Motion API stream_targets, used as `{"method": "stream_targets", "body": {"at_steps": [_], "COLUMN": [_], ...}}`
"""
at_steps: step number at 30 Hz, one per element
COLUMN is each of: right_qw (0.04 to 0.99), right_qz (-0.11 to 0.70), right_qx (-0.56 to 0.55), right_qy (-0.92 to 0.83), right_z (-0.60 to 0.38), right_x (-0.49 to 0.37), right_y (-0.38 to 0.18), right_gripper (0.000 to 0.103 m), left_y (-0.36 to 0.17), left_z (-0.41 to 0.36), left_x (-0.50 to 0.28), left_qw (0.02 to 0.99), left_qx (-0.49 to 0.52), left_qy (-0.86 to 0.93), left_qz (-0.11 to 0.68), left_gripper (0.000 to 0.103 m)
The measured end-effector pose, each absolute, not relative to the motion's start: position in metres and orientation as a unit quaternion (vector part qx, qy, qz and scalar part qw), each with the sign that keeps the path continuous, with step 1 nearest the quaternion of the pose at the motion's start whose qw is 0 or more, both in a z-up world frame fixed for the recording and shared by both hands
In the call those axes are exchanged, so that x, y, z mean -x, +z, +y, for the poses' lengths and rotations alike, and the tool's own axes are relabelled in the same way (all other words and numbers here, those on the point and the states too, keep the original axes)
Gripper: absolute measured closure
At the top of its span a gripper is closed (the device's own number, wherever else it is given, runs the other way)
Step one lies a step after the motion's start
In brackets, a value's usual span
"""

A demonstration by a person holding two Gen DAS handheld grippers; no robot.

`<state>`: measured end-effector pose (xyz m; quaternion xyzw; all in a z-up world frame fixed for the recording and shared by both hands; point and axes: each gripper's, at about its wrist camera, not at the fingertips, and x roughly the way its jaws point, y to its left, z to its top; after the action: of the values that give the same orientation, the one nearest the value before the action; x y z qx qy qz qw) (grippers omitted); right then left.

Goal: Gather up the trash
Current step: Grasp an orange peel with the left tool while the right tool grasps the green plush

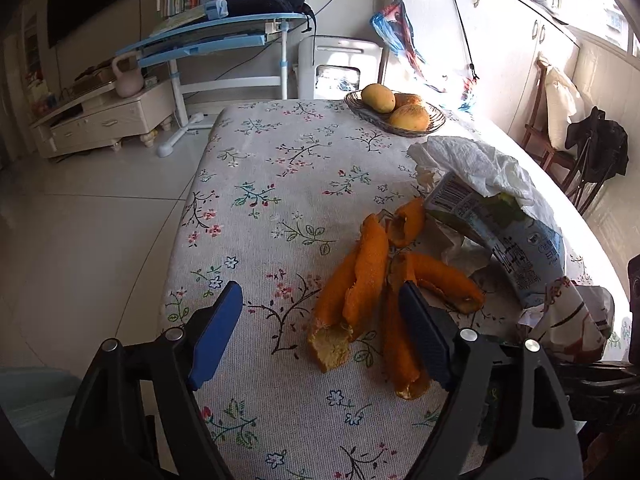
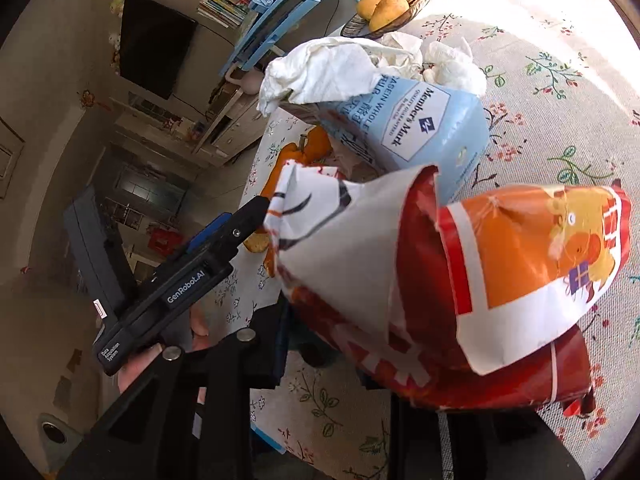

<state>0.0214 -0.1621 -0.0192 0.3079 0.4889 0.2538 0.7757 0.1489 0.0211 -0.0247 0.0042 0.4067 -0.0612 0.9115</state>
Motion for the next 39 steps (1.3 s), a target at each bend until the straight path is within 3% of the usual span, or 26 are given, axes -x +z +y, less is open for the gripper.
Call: {"method": "stream_targets", "body": {"at_steps": [3, 7, 10, 24, 39], "right_qw": [0.781, 0.775, 0.767, 0.778, 0.806], "right_qz": [0.491, 0.493, 0.493, 0.468, 0.451], "right_qx": [-0.290, -0.294, -0.304, -0.295, -0.267], "right_qy": [0.254, 0.265, 0.277, 0.299, 0.274], "right_z": [-0.160, -0.158, -0.160, -0.151, -0.152], "right_x": [-0.011, -0.003, -0.001, 0.040, 0.048], "right_y": [-0.016, -0.014, -0.011, 0.001, 0.003], "right_gripper": [0.076, 0.077, 0.077, 0.077, 0.077], "left_y": [-0.030, -0.032, -0.030, 0.002, 0.007], "left_z": [0.021, 0.019, 0.020, 0.049, 0.054], "left_x": [-0.158, -0.159, -0.154, -0.085, 0.006], "left_qw": [0.905, 0.901, 0.904, 0.934, 0.940], "left_qx": [0.005, 0.015, 0.019, 0.058, 0.058], "left_qy": [-0.073, -0.095, -0.093, -0.068, -0.075], "left_qz": [0.420, 0.422, 0.416, 0.347, 0.326], "left_gripper": [0.041, 0.073, 0.083, 0.084, 0.084]}}
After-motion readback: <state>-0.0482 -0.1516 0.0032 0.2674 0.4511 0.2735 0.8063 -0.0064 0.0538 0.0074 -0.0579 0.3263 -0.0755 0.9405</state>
